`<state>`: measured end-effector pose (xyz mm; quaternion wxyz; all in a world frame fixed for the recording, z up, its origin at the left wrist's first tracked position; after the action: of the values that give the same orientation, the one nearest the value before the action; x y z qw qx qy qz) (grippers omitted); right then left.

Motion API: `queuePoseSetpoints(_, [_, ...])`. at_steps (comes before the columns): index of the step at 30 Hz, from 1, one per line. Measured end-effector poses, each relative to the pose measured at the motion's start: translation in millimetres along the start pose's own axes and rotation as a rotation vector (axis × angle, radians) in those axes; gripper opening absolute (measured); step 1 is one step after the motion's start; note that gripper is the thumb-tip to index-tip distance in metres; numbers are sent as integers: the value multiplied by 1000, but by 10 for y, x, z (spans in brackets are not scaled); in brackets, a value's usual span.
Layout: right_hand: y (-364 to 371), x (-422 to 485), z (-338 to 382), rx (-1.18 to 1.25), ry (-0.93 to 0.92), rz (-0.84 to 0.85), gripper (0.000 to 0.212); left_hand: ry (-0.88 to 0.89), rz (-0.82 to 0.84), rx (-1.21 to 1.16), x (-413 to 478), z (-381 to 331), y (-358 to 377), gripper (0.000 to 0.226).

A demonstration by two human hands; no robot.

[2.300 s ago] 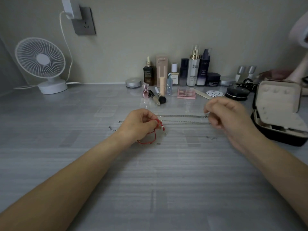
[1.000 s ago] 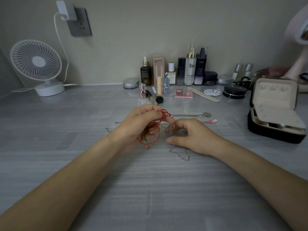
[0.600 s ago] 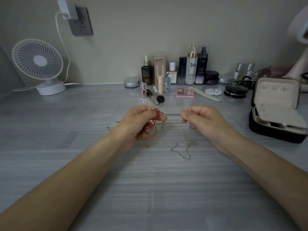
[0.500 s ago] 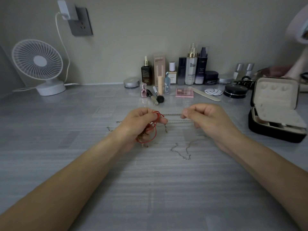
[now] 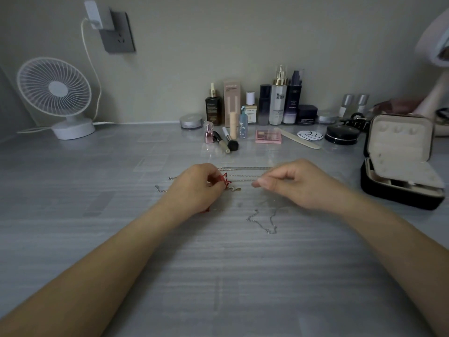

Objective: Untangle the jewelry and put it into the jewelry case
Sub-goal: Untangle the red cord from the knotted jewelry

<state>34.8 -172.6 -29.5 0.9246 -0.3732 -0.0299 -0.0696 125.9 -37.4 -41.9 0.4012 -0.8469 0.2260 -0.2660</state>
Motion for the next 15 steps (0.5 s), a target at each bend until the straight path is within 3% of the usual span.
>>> queuePoseSetpoints(3, [-332,-7,-102,-49,72,-164,4,-2,-13,67,-8,-9,-14,9])
queuePoseSetpoints(5, [-535,-52,-207,-205,140,-220,3,-4,-26,109,-10,-9,-26,9])
queuePoseSetpoints(8, [-627,-131,-380,-389,244,-175,5,8,-15,164,-16,-14,-30,7])
queuePoseSetpoints(11, [-525,-163,-438,-398,288,-90,10,26,13,218,-14,-9,-30,8])
queuePoseSetpoints(15, [-405,-147,-408,-511,282,-55,17,62,190,221,-13,-6,14,24])
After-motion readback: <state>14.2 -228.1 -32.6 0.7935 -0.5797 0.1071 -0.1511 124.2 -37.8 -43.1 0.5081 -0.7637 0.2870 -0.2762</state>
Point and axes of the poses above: each hand's wrist, its own x-axis towards the middle knuckle, its own y-axis out of the palm, z = x × y, the point moved 9 cm from there along x, towards the middle knuckle, and after that the axes turned 4 degrees about y, right-handed, at the moved point
